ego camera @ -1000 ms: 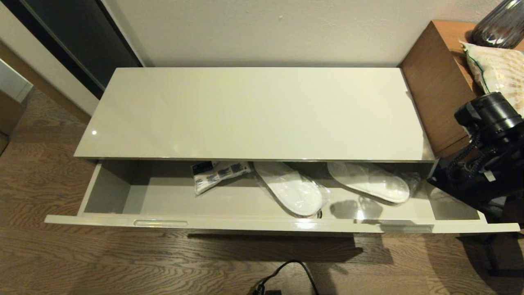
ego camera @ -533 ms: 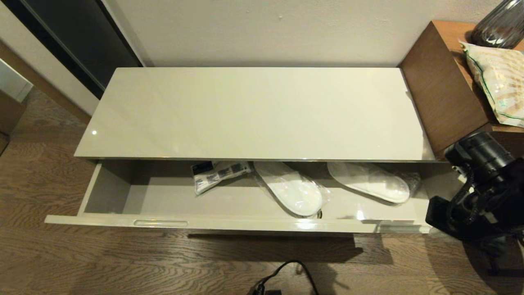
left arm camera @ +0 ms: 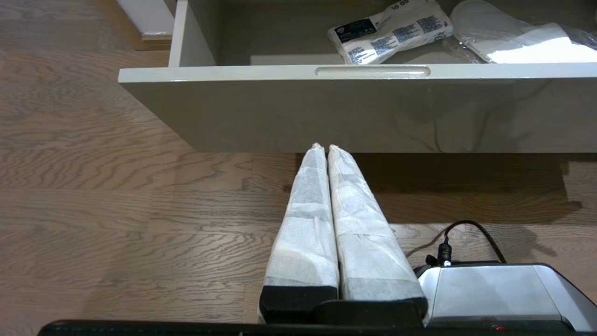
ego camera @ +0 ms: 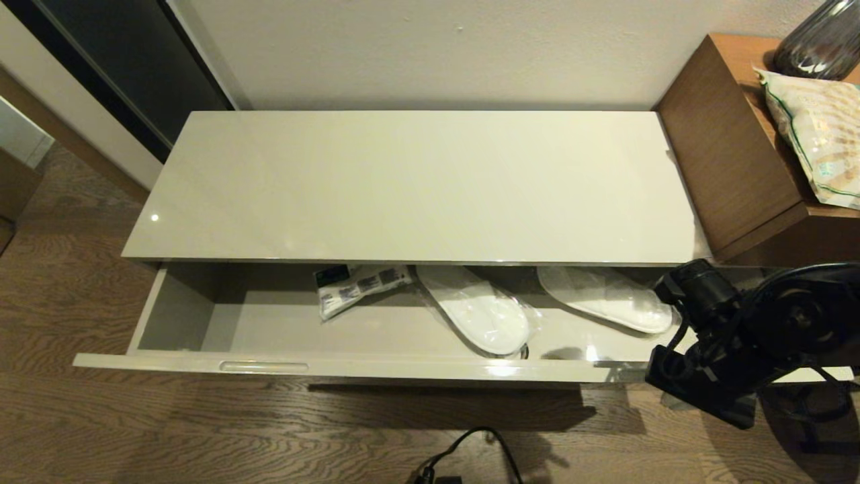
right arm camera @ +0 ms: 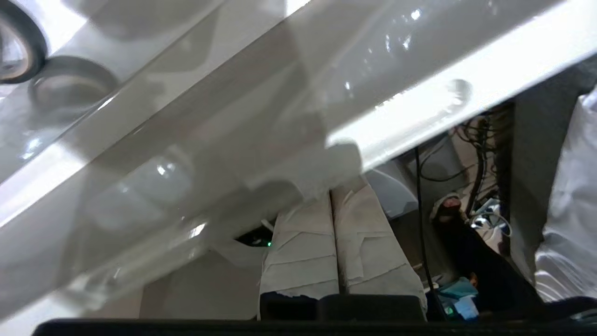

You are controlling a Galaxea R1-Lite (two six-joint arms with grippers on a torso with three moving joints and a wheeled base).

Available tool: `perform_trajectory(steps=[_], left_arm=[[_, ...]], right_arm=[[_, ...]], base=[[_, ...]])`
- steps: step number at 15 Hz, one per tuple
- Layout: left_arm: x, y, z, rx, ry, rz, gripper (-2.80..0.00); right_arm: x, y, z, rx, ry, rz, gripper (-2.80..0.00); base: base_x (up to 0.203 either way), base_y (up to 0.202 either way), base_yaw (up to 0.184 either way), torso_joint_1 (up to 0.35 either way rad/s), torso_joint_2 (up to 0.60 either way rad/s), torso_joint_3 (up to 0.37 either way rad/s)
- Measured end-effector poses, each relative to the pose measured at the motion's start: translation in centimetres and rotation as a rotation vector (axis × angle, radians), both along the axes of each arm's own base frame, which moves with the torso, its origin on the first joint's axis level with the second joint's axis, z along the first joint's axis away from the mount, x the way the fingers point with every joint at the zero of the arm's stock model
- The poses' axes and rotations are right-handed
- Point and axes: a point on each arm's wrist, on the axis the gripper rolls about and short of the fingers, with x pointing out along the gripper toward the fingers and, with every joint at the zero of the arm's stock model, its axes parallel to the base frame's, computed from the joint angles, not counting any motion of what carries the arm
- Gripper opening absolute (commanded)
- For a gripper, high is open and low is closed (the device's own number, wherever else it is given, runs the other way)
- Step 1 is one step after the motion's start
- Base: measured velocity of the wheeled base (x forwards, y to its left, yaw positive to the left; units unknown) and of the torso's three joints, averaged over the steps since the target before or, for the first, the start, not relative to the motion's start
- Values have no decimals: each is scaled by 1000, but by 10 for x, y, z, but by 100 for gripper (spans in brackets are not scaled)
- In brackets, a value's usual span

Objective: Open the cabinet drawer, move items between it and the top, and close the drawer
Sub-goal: Close the drawer

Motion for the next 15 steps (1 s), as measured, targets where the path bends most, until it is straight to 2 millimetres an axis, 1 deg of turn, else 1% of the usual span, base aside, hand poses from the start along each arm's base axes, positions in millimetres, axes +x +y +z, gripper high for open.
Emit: perform_trajectory(steps=[1,3,5,9,11,13,15], left_arm=[[0,0,0,0,0,0,-280],[0,0,0,0,1,-1,-280],[0,0,0,0,0,0,-280],[0,0,0,0,0,-1,-280],[0,0,0,0,0,0,-280],[0,0,0,0,0,0,-280],[0,0,0,0,0,-1,-280]], right_arm=[[6,0,-3,-9,-14,-7,-280],[24,0,-3,-26,-103,-29,-280],[46,0,3,-23,-195,-52,-280],[81,-7,17,-24,-267,-79,-280],[95,-11,25,-34,-279,-77,-280],[95,-13,32,-37,-266,-80,-280],[80,-17,43,-36,-276,-78,-280]], base=[[0,0,0,0,0,0],[0,0,0,0,0,0],[0,0,0,0,0,0],[0,0,0,0,0,0],[0,0,0,0,0,0],[0,0,0,0,0,0],[0,0,0,0,0,0]])
